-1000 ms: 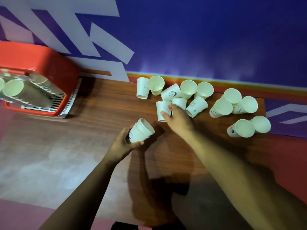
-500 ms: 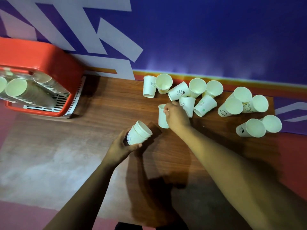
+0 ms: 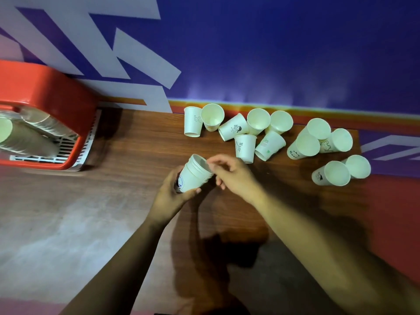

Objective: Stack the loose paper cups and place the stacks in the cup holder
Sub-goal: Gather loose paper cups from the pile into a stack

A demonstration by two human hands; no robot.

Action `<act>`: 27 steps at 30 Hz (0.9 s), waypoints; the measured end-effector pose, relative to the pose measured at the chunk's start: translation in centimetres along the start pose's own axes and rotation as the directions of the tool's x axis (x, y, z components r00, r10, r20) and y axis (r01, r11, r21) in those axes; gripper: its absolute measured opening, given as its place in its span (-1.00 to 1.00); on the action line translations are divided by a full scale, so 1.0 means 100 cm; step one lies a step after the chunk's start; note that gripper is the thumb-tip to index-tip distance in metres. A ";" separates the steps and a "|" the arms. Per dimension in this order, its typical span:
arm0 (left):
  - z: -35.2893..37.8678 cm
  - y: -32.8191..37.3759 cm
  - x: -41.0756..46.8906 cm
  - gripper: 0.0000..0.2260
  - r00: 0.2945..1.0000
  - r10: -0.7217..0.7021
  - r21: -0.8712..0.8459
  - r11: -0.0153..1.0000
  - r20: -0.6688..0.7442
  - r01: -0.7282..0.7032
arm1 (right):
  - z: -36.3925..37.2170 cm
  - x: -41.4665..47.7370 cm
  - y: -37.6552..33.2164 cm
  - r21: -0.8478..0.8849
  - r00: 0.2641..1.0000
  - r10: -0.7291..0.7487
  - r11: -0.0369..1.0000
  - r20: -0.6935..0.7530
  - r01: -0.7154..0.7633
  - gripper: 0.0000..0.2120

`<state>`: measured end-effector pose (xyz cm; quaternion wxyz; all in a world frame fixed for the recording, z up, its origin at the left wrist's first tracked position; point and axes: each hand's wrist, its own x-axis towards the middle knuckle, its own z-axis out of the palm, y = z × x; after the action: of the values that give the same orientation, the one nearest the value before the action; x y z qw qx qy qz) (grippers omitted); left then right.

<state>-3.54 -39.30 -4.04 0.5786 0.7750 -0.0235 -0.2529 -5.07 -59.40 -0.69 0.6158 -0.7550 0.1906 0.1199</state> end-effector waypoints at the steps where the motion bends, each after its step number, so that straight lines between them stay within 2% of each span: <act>1: -0.001 -0.001 0.000 -0.44 1.000 -0.010 -0.005 1.000 -0.003 0.010 | -0.006 0.009 0.006 -0.114 0.991 -0.028 0.993 -0.135 0.012 -0.89; 3: -0.002 -0.004 -0.001 -0.44 0.999 -0.041 -0.002 0.999 -0.008 0.041 | -0.023 0.026 0.016 -0.478 0.923 -0.122 0.875 -0.364 -0.073 -0.72; 5: -0.004 -0.007 -0.004 -0.47 0.998 -0.066 0.009 0.998 -0.022 0.066 | -0.032 0.040 0.021 -0.662 0.892 -0.125 0.716 -0.434 -0.221 -0.55; 8: -0.003 -0.011 -0.008 -0.50 0.996 -0.083 0.021 0.996 -0.045 0.084 | -0.032 0.056 0.028 -0.760 0.900 -0.044 0.554 -0.434 -0.340 -0.38; 10: -0.002 -0.013 -0.010 -0.48 0.995 -0.091 0.015 0.996 -0.044 0.092 | -0.029 0.062 0.036 -0.785 0.899 -0.022 0.497 -0.438 -0.370 -0.29; 14: -0.003 -0.014 -0.013 -0.47 0.993 -0.108 0.016 0.994 -0.048 0.109 | -0.027 0.062 0.041 -0.795 0.908 0.036 0.469 -0.417 -0.384 -0.22; 16: -0.004 -0.013 -0.013 -0.49 0.990 -0.111 0.034 0.993 -0.088 0.114 | -0.027 0.053 0.038 -0.786 0.926 0.090 0.503 -0.367 -0.360 -0.22; 18: -0.004 -0.013 -0.013 -0.49 0.989 -0.098 0.050 0.993 -0.111 0.104 | -0.029 0.040 0.038 -0.713 0.943 0.070 0.637 -0.326 -0.294 -0.26; 19: -0.004 -0.013 -0.013 -0.49 0.990 -0.095 0.060 0.993 -0.103 0.102 | -0.030 0.032 0.035 -0.612 0.947 0.046 0.753 -0.319 -0.243 -0.30; 21: -0.003 -0.011 -0.013 -0.48 0.994 -0.101 0.096 0.990 -0.043 0.105 | -0.032 0.016 0.025 -0.213 0.940 0.072 0.966 -0.333 -0.149 -0.38; 23: 0.000 -0.009 -0.012 -0.45 0.996 -0.087 0.153 0.985 0.024 0.083 | -0.031 -0.001 0.013 0.183 0.934 0.146 0.979 -0.327 -0.089 -0.43; 24: 0.002 -0.007 -0.011 -0.43 0.996 -0.074 0.175 0.983 0.053 0.063 | -0.029 -0.009 0.011 0.273 0.935 0.140 0.961 -0.327 -0.048 -0.45; 27: 0.014 0.004 -0.009 -0.39 0.989 -0.034 0.139 0.990 0.144 0.014 | -0.021 -0.031 0.019 0.294 0.951 0.067 0.955 -0.301 0.026 -0.45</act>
<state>-4.79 -40.42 -3.62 0.5175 0.7927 -0.0738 -0.3137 -8.79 -61.29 -0.62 0.6828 -0.6622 0.3079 -0.0223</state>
